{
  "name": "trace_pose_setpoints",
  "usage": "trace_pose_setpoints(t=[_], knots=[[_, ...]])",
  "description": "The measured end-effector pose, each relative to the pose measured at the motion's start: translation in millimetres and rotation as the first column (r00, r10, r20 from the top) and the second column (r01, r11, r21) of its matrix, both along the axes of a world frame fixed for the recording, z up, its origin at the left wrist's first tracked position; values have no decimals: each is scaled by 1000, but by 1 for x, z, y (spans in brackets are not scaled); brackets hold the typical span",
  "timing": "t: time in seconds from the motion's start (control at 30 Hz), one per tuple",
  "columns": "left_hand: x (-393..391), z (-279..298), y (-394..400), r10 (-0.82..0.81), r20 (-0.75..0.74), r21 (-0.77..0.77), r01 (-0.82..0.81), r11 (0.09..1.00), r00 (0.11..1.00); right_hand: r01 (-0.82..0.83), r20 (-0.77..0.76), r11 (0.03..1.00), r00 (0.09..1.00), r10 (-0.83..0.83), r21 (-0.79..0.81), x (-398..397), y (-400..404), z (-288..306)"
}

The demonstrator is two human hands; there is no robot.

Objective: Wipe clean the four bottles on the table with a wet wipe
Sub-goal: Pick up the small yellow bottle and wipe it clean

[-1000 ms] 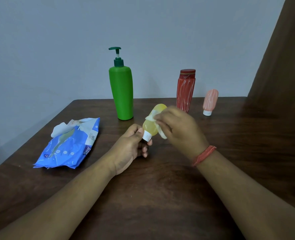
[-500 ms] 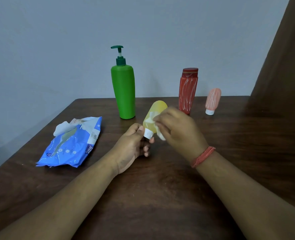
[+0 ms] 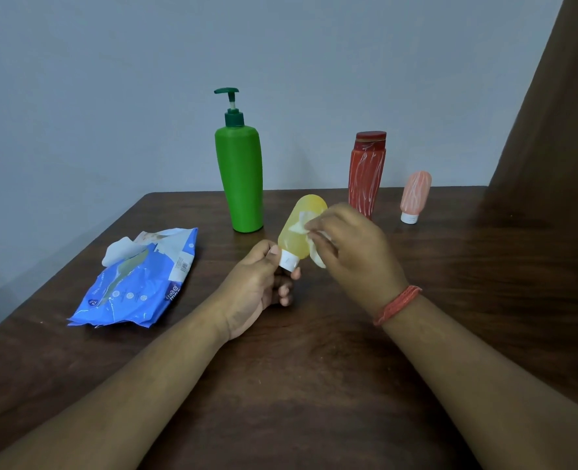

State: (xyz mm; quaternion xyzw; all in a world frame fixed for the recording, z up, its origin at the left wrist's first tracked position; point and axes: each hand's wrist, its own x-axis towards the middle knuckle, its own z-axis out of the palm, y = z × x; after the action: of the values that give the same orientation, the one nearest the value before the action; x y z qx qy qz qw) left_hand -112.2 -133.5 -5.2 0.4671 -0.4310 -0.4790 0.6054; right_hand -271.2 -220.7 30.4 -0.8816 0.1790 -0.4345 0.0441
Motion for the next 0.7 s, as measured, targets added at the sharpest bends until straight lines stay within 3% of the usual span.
trace_pose_setpoints(t=[0.13,0.27,0.4,0.5,0.63,0.7], knots=[[0,0,1,-15,-8,1,15,1000,1000,-71,-94,992,994,61,-106,1,3,-4],[2,-1,1,-53,52,6,52,999,997,65,91,998,994,-63,-18,-3,-5,0],[2,0,1,-58,43,3,58,998,997,19,-9,990,1000,-21,-136,-1,-3,-2],[1,-1,1,-65,124,4,65,998,990,180,180,983,967,-181,24,-6,-11,4],[0,0,2,-42,155,0,42,999,987,97,68,992,993,-91,-84,-3,-3,3],[0,0,2,-33,178,0,34,999,983,157,123,987,981,-152,-25,-5,-9,7]])
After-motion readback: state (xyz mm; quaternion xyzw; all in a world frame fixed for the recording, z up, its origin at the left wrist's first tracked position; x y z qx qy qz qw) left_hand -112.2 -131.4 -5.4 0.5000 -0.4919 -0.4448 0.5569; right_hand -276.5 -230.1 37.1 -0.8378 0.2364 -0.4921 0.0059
